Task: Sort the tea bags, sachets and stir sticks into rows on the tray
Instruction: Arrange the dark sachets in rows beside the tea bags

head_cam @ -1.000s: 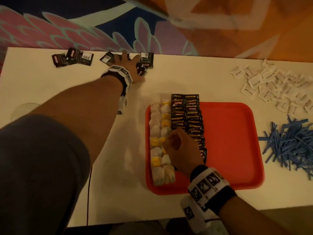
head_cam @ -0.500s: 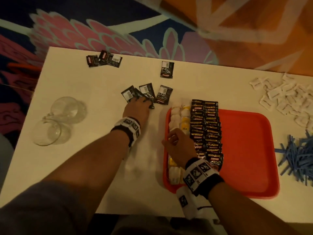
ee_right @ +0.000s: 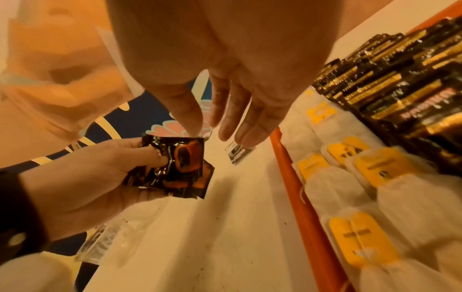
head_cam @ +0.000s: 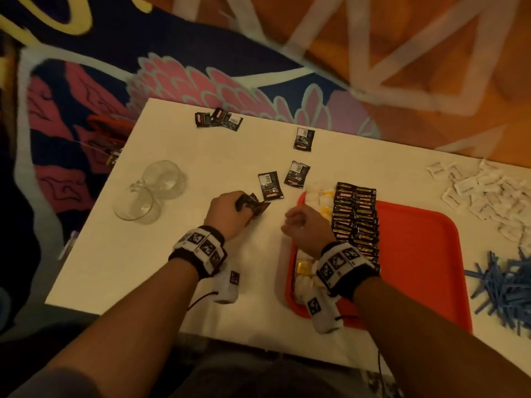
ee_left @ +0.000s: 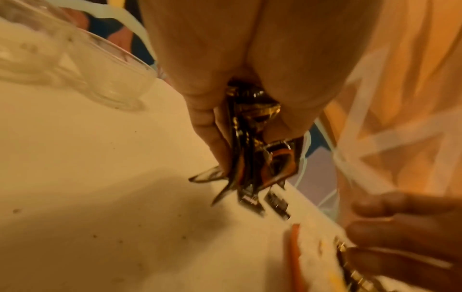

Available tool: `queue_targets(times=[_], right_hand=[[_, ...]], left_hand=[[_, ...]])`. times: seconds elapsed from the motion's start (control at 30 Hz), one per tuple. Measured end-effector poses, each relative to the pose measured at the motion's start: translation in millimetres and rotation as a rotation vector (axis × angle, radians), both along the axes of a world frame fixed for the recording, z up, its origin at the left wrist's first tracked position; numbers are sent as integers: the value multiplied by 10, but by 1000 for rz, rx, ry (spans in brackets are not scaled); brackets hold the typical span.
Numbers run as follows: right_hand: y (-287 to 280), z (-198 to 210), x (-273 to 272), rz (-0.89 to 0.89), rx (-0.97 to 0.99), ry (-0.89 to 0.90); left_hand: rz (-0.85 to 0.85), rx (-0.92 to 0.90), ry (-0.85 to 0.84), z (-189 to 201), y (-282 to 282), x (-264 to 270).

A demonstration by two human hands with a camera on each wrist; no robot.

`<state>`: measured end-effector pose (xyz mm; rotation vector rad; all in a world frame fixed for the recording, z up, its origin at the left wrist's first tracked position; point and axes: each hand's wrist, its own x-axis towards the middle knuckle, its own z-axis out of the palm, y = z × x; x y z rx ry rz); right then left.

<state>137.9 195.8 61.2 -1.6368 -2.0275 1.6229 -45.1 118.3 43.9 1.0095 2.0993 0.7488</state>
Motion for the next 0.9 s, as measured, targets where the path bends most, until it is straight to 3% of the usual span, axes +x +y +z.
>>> queue_targets(times=[0.1, 0.2, 0.27, 0.37, 0.53, 0.6, 0.67, 0.73, 0.8, 0.9], right_hand=[[23, 122, -54, -92, -69, 91], [-21, 237, -82, -214, -418, 228], [-46, 270, -79, -223, -578, 330], [-68, 377, -96, -242, -593, 438], [-61, 571, -153, -179, -363, 373], [-39, 611, -115, -130, -290, 320], [11, 643, -53, -198, -263, 355], [68, 663, 4, -362, -319, 476], [83, 702, 25, -480, -411, 607], [23, 799, 33, -495, -518, 711]], left_hand=[[137, 113, -347, 210, -98, 48], [274, 198, -768, 421, -153, 168], [280, 206, -912, 503, -167, 232], [252, 191, -948, 564, -173, 302], [155, 139, -845, 662, -89, 519], [205, 188, -858, 703, -30, 616], [327, 297, -906, 719, 18, 676], [419, 400, -997, 712, 27, 742], [382, 407, -1083, 686, 36, 866], [342, 409, -1202, 750, 103, 1075]])
